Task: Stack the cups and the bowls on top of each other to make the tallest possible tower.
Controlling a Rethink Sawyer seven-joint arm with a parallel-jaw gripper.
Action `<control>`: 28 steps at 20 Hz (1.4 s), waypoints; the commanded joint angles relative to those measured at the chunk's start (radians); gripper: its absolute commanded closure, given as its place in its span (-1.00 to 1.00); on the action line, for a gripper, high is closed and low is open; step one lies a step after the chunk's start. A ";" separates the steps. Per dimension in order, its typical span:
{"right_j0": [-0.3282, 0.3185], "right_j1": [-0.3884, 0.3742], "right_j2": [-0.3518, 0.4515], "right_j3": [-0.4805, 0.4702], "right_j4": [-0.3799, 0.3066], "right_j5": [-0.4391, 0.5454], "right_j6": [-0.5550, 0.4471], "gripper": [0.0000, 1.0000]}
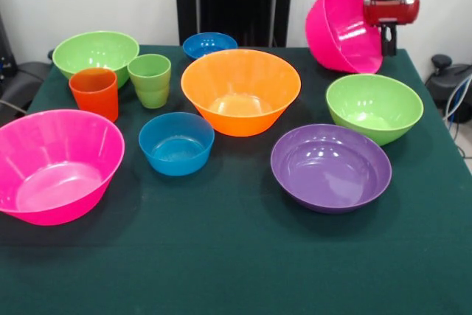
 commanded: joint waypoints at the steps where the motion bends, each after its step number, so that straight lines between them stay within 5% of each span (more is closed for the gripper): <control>1: -0.013 -0.141 0.020 0.055 0.014 0.073 0.155 1.00; 5: -0.022 -0.440 -0.022 0.178 0.041 0.313 0.068 1.00; 9: -0.017 -0.563 -0.051 0.197 0.036 0.441 0.038 1.00; 10: -0.007 -0.652 -0.079 0.198 0.043 0.556 -0.008 1.00; 14: 0.008 -0.727 -0.119 0.168 0.008 0.696 -0.032 1.00; 22: -0.078 -0.888 -0.098 0.142 -0.071 0.892 -0.083 1.00; 28: -0.117 -0.866 -0.100 0.098 -0.144 0.886 -0.080 1.00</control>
